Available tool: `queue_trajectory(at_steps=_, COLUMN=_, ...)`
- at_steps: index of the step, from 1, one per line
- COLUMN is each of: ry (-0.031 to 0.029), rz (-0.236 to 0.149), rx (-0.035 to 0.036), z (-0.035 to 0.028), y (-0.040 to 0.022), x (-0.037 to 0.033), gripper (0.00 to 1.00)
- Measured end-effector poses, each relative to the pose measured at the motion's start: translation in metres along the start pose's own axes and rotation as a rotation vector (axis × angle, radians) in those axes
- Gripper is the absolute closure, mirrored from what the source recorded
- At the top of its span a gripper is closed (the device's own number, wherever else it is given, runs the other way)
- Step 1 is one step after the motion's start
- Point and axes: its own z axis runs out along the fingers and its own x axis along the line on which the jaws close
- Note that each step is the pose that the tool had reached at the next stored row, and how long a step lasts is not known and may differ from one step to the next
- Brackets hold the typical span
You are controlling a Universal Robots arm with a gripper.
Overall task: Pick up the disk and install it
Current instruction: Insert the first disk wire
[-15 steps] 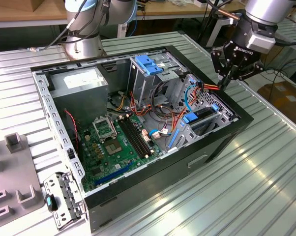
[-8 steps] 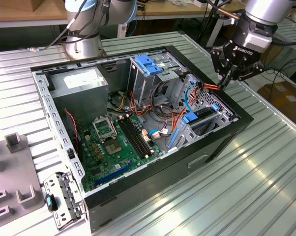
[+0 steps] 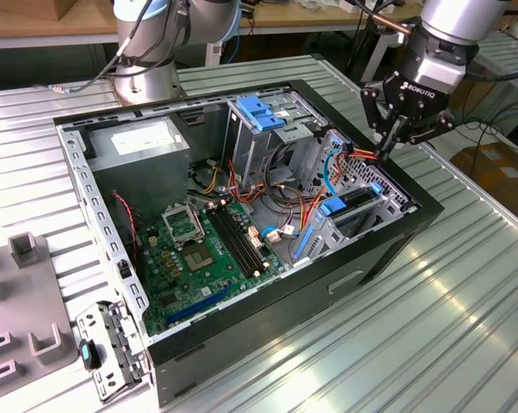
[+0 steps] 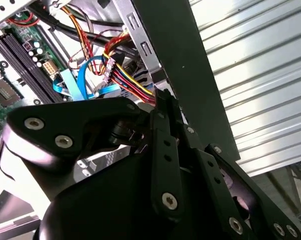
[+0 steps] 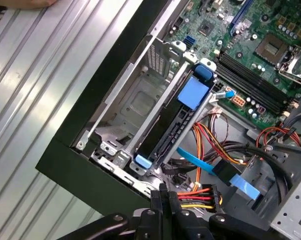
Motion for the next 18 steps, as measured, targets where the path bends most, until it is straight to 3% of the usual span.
queue_trajectory(at_steps=13, ry=-0.0007, rz=0.179, rx=-0.0068, z=0.0001, y=0.0005, x=-0.0003, gripper=0.83)
queue_trajectory(at_steps=18, ry=-0.0008, rz=0.187, rx=-0.0071, z=-0.0001, y=0.0101, x=-0.0068, gripper=0.83)
